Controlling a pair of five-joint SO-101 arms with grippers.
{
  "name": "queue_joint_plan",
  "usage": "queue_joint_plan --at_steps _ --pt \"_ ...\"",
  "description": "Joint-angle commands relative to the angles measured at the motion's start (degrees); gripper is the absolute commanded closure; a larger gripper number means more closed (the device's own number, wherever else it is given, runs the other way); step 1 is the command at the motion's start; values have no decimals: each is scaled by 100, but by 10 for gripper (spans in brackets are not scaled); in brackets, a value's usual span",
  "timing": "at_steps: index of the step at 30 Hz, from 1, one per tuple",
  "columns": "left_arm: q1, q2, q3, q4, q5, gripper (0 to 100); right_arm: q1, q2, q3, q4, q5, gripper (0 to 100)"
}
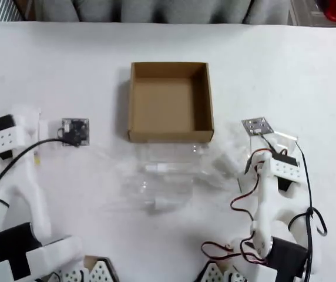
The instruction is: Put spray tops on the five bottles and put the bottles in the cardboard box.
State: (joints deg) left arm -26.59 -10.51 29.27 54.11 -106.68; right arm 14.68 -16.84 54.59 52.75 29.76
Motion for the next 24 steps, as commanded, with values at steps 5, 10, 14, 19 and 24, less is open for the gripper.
queue_joint_plan --at_steps 5,10,14,19,24 --pt "602 -40 360 -1125 -79 661 -57 -119 26 4 -9 957" --pt "673 734 -70 -1231 -44 661 -66 -119 26 -57 -9 957" --pt "664 1385 -466 -1222 35 661 -92 -119 26 -66 -9 955" --pt "655 1763 -624 -1222 290 661 -92 -119 26 -66 -9 955" --pt "620 1991 -624 -1275 299 661 -92 -119 26 -66 -9 956"
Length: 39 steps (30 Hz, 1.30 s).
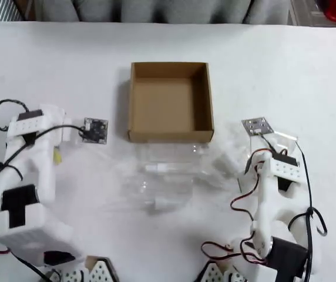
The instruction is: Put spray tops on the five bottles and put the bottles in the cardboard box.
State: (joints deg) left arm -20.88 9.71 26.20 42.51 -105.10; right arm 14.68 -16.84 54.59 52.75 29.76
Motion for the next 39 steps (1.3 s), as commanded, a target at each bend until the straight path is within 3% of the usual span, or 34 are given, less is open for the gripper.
queue_joint_plan --at_steps 1,5,11,14,21,27,33,36,39 --pt "31 -13 -316 -114 141 661 -92 -119 26 -66 -9 957" --pt "-4 -4 -316 -79 158 684 -75 -119 26 -66 -9 957" --pt "-251 -13 -308 132 352 906 -66 -119 26 -66 -9 957" --pt "-347 -13 -308 352 800 925 -66 -119 26 -66 -9 957" --pt "-426 -22 -316 571 3402 874 -84 -119 26 -66 -9 957" --pt "-980 -31 -1275 1248 4879 826 -84 -119 26 -66 -9 957" --pt "-2774 40 -2998 2462 7147 821 -75 -119 26 -48 -9 957" --pt "-3925 251 -3051 2004 8369 820 -92 -119 35 -48 0 957" --pt "-4541 901 -3165 1319 9002 819 -92 -119 35 -57 0 957"
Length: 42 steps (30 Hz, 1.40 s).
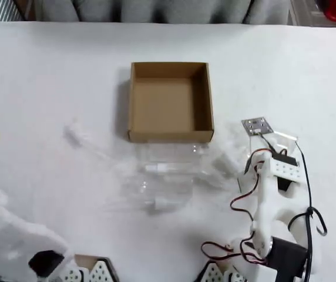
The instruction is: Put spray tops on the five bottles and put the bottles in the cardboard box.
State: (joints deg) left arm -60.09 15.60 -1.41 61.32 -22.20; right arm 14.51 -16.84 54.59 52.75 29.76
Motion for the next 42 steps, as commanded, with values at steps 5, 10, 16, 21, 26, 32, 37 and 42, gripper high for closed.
queue_joint_plan --at_steps 5,10,16,21,26,32,37,42 --pt "-1147 1569 -1556 -360 1090 819 -84 -119 35 -57 0 957" --pt "-1174 2536 -3314 967 1152 819 -84 -119 35 -57 0 957" --pt "-1077 2985 -5363 2796 1116 823 -84 -119 35 -40 0 957" --pt "-576 3046 -6286 4132 475 824 -75 -145 88 -31 -9 957" --pt "-136 2976 -6180 4132 782 880 -48 -154 97 -31 -26 957" --pt "426 2246 -5187 4132 800 882 -57 -154 97 -40 -26 957" --pt "910 1121 -3710 4079 791 883 -66 -145 97 -48 -18 957" --pt "1437 -22 -1996 3516 791 883 -66 -145 97 -57 -18 957"
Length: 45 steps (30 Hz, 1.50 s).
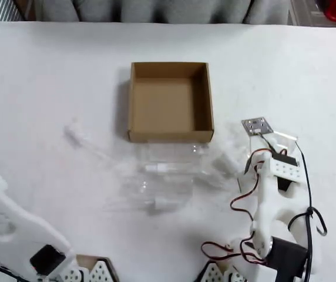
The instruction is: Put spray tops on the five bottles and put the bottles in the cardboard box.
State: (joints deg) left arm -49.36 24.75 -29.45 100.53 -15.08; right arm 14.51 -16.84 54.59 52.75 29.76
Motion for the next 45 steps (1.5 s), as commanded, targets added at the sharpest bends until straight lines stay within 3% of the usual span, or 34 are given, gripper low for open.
queue_joint_plan --at_steps 1,10,16,23,31,36,41,45 --pt "470 -1191 1222 -598 79 883 -66 -145 97 -57 -18 957" --pt "1314 -3363 5046 -2690 79 883 -66 -145 97 -57 -9 957" --pt "1886 -4620 6910 -3763 53 883 -75 -145 88 -57 -9 957" --pt "2774 -5710 7710 -3569 79 883 -75 -145 88 -57 -9 957" --pt "4189 -5754 8211 -3244 79 883 -75 -145 79 -66 -9 957" --pt "4655 -5798 8870 -3815 79 883 -75 -145 70 -66 -9 957" --pt "4637 -5798 9688 -4730 79 887 -75 -136 70 -66 -9 957" --pt "4673 -5798 10136 -5020 79 887 -75 -127 70 -66 -9 957"
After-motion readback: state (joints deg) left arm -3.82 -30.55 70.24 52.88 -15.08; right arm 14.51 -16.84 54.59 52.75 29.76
